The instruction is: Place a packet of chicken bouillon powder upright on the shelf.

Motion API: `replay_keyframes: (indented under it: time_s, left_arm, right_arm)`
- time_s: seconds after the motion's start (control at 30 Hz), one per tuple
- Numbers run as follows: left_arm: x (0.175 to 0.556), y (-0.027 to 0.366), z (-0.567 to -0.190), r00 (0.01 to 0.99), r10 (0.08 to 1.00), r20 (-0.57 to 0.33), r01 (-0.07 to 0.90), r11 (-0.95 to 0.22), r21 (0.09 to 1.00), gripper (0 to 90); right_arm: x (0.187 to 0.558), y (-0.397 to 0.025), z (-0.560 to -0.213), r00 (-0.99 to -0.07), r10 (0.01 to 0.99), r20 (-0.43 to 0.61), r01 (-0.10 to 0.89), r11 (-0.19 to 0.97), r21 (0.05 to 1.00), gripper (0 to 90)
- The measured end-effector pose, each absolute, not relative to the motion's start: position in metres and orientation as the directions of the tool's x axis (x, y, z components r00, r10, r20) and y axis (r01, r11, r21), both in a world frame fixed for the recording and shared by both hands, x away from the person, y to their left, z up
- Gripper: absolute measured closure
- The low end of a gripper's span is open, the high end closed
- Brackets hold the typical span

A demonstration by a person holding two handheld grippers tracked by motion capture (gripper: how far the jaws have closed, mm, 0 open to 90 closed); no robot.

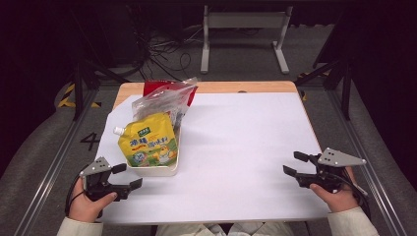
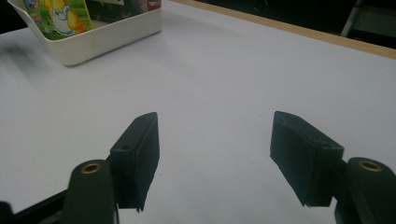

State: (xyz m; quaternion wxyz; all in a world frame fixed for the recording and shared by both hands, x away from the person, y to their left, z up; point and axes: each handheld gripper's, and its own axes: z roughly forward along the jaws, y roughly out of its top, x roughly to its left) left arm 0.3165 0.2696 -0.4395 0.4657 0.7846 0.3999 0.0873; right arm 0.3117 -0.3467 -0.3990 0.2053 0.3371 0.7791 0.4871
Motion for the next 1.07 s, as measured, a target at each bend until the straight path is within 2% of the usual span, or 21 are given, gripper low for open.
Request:
replay_keyframes:
  time_s: [0.27,0.67,1.07]
  left_arm:
    - [0.32,0.278,-0.45,0.688,0.686,-0.236,0.49,-0.199,0.849,10.6]
    - [0.322,0.279,-0.459,0.676,0.7,-0.229,0.501,-0.21,0.839,10.6]
    - [0.324,0.277,-0.46,0.672,0.709,-0.212,0.504,-0.229,0.833,10.4]
  right_arm:
    - [0.31,-0.351,-0.413,-0.684,0.73,0.006,0.325,0.298,0.897,31.6]
    - [0.312,-0.355,-0.437,-0.674,0.738,0.029,0.358,0.292,0.887,29.8]
    - [0.313,-0.359,-0.44,-0.65,0.758,0.052,0.386,0.271,0.882,27.5]
